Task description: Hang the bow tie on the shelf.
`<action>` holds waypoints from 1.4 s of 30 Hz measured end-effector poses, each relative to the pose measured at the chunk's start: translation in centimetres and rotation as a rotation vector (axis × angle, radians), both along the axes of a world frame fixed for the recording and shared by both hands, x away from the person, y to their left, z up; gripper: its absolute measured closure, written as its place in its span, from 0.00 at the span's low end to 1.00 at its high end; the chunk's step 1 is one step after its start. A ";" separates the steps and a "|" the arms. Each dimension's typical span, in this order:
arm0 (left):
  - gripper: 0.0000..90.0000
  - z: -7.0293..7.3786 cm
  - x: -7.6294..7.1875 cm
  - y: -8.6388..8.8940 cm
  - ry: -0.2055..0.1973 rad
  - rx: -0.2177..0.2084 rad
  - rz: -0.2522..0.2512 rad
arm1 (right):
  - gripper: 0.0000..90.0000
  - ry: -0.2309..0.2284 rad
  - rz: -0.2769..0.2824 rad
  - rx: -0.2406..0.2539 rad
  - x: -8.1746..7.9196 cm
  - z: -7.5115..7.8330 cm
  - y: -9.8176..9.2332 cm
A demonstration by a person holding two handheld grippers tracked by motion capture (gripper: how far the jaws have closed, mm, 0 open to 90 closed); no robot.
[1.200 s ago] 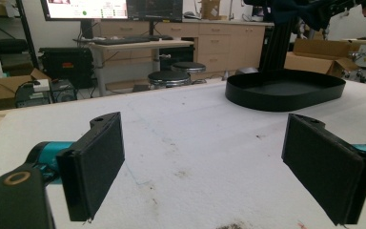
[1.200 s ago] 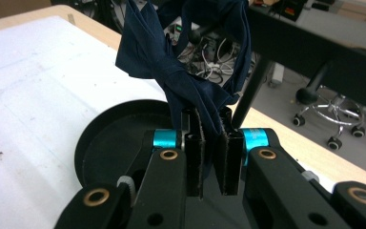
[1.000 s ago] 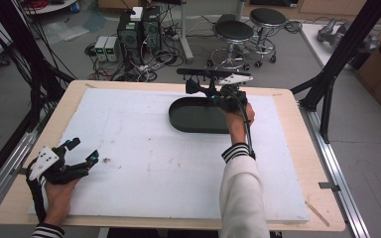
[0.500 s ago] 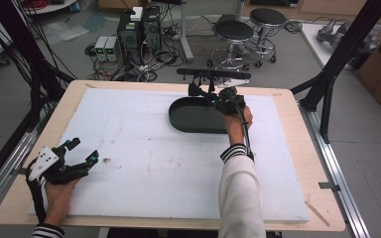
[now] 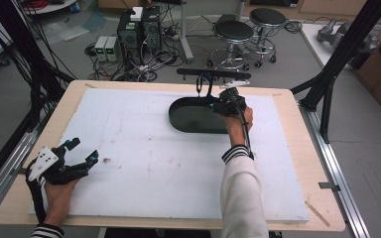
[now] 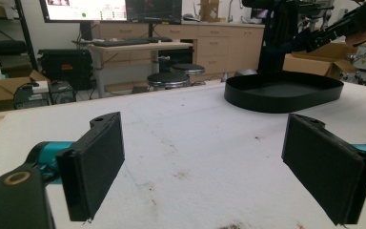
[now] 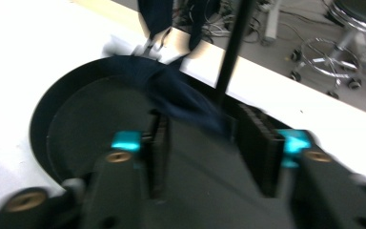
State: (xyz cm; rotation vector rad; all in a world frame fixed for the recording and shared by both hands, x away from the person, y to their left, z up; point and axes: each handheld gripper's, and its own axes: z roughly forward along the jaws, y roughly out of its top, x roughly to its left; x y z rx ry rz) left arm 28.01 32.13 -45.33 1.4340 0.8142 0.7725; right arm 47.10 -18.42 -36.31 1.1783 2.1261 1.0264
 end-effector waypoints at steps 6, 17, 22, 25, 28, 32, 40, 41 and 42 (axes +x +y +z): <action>0.16 0.0 0.0 -0.1 -0.001 0.004 0.002 | 0.34 0.058 -0.001 0.033 -0.4 0.0 -1.1; 0.16 0.0 0.0 0.0 -0.004 -0.002 0.000 | 0.14 -0.015 0.069 0.189 -5.6 -0.1 -4.6; 0.16 0.0 -0.2 -0.2 -0.019 0.022 0.004 | 0.13 -0.119 0.094 0.233 -10.3 -0.4 -6.1; 0.16 0.0 -0.2 -0.2 -0.017 0.018 0.006 | 0.13 -0.162 0.115 0.246 -12.7 -1.0 -6.6; 0.16 0.0 -0.2 -0.3 -0.017 0.022 0.006 | 0.13 -0.194 0.118 0.226 -14.7 -1.8 -7.2; 0.16 0.0 -0.2 -0.3 -0.013 0.025 0.008 | 0.13 -0.268 0.098 0.256 -16.9 -3.3 -8.3; 0.16 0.0 -0.3 -0.5 -0.025 0.046 0.008 | 0.12 -0.336 0.040 0.242 -18.8 -6.9 -9.4; 0.16 0.0 -0.3 -0.5 -0.025 0.050 0.010 | 0.12 -0.356 0.017 0.268 -18.9 -7.4 -9.7; 0.16 0.0 -0.2 -0.5 -0.023 0.046 0.010 | 0.10 -0.350 0.008 0.278 -18.8 -7.5 -9.8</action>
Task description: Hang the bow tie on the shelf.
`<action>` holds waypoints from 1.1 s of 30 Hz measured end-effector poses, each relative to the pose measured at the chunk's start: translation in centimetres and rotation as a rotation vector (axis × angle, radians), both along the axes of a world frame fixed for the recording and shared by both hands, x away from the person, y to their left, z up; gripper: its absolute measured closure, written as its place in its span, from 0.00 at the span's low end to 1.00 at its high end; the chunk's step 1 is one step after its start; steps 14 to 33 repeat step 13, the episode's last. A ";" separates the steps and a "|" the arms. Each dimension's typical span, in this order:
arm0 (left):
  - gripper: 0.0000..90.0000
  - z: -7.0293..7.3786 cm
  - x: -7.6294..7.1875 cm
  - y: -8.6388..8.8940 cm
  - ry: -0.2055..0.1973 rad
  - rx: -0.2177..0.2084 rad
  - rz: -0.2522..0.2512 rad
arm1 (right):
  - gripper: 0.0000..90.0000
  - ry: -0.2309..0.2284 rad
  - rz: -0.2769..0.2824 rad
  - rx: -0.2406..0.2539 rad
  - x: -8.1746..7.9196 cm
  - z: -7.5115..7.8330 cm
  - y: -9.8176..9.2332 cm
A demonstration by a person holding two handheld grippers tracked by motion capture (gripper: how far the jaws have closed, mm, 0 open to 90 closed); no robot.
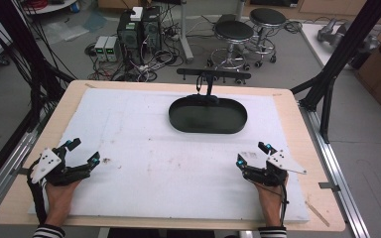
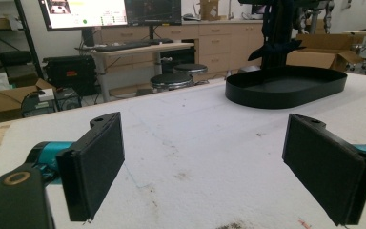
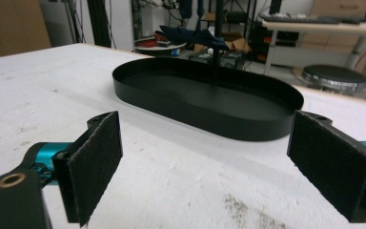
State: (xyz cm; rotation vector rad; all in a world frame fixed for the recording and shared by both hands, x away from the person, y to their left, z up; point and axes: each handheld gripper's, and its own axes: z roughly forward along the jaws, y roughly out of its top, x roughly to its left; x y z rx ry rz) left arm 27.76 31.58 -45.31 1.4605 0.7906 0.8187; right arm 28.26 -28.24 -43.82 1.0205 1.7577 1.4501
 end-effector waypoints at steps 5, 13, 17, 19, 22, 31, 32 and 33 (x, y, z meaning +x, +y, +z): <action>0.16 0.0 0.0 0.1 0.002 -0.007 0.000 | 0.10 -0.012 -0.031 0.024 -0.1 0.0 0.3; 0.16 0.0 0.0 0.3 0.003 -0.015 -0.002 | 0.10 0.045 -0.058 0.005 0.0 -0.4 0.7; 0.16 0.0 0.0 0.3 0.003 -0.015 -0.002 | 0.10 0.045 -0.058 0.005 0.0 -0.4 0.7; 0.16 0.0 0.0 0.3 0.003 -0.015 -0.002 | 0.10 0.045 -0.058 0.005 0.0 -0.4 0.7; 0.16 0.0 0.0 0.3 0.003 -0.015 -0.002 | 0.10 0.045 -0.058 0.005 0.0 -0.4 0.7; 0.16 0.0 0.0 0.3 0.003 -0.015 -0.002 | 0.10 0.045 -0.058 0.005 0.0 -0.4 0.7; 0.16 0.0 0.0 0.3 0.003 -0.015 -0.002 | 0.10 0.045 -0.058 0.005 0.0 -0.4 0.7; 0.16 0.0 0.0 0.3 0.003 -0.015 -0.002 | 0.10 0.045 -0.058 0.005 0.0 -0.4 0.7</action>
